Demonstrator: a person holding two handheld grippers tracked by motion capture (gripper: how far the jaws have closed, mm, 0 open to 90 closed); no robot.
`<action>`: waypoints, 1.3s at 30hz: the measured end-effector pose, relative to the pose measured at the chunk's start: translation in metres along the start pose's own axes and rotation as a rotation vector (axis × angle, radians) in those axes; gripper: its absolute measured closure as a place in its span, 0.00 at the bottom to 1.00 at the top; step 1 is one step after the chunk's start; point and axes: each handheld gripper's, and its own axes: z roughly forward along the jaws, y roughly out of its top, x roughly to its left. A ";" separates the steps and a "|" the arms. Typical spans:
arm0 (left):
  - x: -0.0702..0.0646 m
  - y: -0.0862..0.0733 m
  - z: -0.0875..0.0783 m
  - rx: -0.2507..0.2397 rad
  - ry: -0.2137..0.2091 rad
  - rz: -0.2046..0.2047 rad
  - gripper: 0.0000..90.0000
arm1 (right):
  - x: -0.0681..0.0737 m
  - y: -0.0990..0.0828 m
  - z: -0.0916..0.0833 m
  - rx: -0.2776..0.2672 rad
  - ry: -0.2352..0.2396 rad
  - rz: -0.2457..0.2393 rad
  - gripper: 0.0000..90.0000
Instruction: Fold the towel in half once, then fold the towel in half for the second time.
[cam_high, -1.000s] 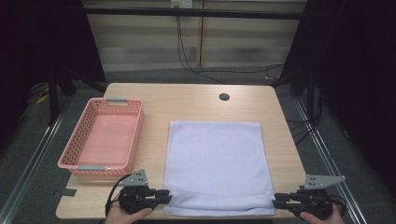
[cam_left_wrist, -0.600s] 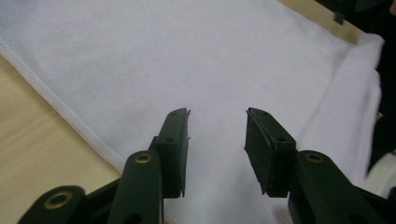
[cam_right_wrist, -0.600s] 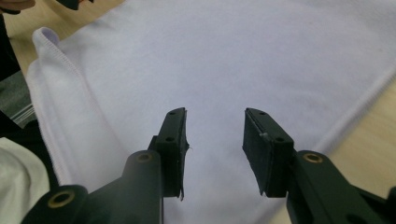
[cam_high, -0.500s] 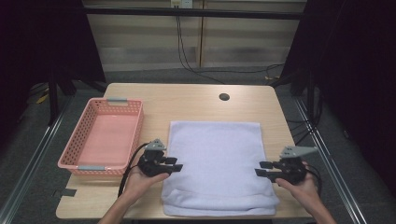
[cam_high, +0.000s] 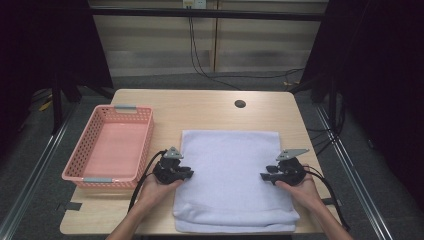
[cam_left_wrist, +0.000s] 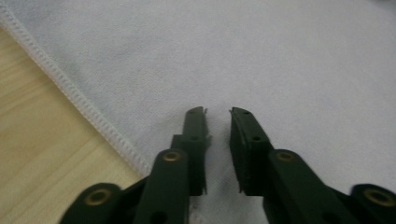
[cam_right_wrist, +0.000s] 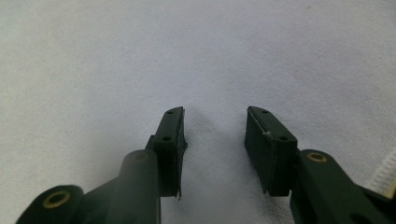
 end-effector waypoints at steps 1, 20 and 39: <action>-0.002 -0.002 -0.001 -0.001 -0.008 0.001 0.89 | 0.001 -0.001 -0.001 -0.002 -0.009 -0.009 0.66; -0.046 -0.034 -0.028 0.068 -0.129 0.009 0.90 | 0.028 -0.034 -0.031 0.037 0.103 -0.006 0.73; -0.005 0.023 -0.016 -0.064 -0.045 -0.030 0.69 | -0.018 0.002 -0.060 -0.113 -0.004 0.015 0.70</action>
